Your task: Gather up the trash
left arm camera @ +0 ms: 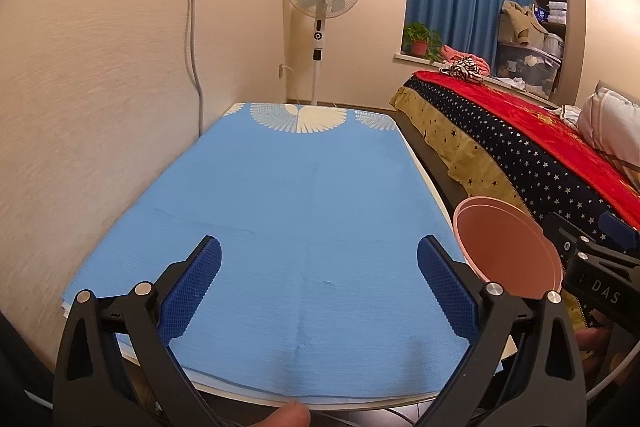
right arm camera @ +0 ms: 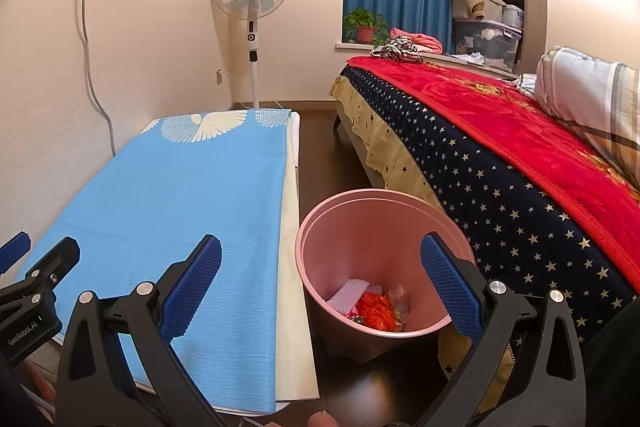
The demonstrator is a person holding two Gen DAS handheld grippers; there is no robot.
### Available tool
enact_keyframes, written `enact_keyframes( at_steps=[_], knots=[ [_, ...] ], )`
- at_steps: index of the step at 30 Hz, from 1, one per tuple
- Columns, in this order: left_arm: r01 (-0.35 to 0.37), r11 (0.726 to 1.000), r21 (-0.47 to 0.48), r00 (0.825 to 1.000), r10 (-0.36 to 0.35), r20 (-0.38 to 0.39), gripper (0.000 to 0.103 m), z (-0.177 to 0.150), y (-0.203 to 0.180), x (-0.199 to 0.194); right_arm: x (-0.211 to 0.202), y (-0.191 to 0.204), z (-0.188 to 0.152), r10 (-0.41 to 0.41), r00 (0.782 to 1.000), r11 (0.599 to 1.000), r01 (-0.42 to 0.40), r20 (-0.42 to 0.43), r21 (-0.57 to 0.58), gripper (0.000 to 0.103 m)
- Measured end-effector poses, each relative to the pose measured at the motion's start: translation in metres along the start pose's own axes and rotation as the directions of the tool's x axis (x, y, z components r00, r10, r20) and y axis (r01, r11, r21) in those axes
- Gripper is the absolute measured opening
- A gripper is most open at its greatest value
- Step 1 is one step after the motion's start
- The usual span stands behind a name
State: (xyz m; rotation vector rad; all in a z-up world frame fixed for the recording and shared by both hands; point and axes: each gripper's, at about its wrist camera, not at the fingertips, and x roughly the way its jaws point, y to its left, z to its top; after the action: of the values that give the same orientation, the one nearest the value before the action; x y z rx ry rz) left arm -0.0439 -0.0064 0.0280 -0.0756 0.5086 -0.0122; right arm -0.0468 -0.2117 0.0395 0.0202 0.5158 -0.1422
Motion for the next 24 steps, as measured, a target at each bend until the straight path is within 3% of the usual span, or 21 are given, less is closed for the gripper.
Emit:
enact_keyframes(
  at_steps=[24],
  knots=[
    [-0.001,1.0,-0.005,1.0,0.001,0.003,0.095,0.0,-0.0012,0.0008,-0.0015,-0.0021,0.0005,-0.004,1.0,1.0,0.004,0.002,0.002,0.098]
  ],
)
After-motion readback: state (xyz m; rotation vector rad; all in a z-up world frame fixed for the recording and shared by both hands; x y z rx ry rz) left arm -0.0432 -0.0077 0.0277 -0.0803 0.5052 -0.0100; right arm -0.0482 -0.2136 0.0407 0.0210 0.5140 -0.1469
